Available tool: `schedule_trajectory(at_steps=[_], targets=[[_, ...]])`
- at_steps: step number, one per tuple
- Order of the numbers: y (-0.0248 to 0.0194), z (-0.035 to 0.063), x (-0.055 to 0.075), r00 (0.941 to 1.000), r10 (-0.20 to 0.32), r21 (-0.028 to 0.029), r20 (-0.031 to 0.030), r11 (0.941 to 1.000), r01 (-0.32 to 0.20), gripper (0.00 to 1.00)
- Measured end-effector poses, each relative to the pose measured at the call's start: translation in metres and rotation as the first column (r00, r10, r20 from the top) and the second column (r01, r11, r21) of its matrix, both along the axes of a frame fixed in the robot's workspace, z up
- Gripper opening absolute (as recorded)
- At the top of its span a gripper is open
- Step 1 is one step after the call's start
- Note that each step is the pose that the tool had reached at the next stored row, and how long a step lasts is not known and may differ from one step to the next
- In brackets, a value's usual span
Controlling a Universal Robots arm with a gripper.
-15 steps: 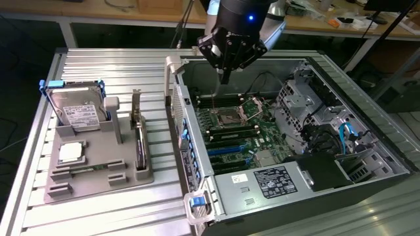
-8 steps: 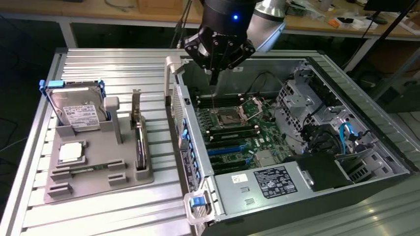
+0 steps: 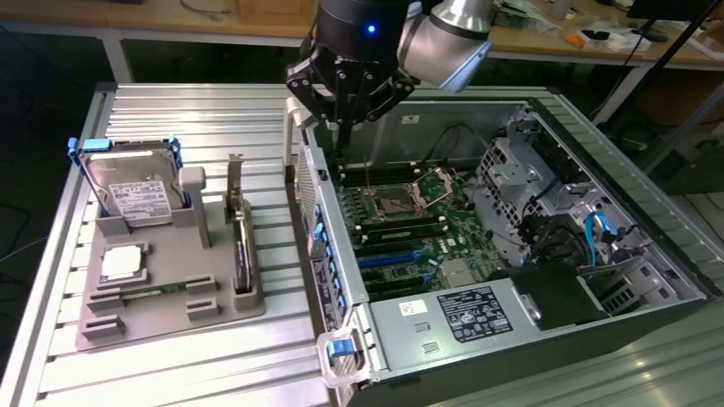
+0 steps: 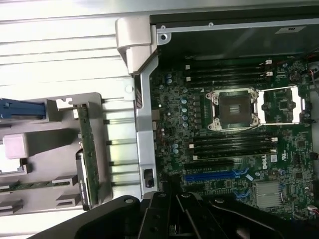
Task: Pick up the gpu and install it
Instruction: 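Reach for the gpu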
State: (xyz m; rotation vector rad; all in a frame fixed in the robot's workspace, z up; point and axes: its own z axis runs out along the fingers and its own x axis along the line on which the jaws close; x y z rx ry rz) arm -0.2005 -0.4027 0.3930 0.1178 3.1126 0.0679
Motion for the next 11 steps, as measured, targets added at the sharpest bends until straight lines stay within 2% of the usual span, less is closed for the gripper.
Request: schedule_trajectory(at_steps=[11], targets=[[-0.0033,-0.0005,-0.04,1.0,0.0,0.0002,0.0002,1.0,0.0,0.11]])
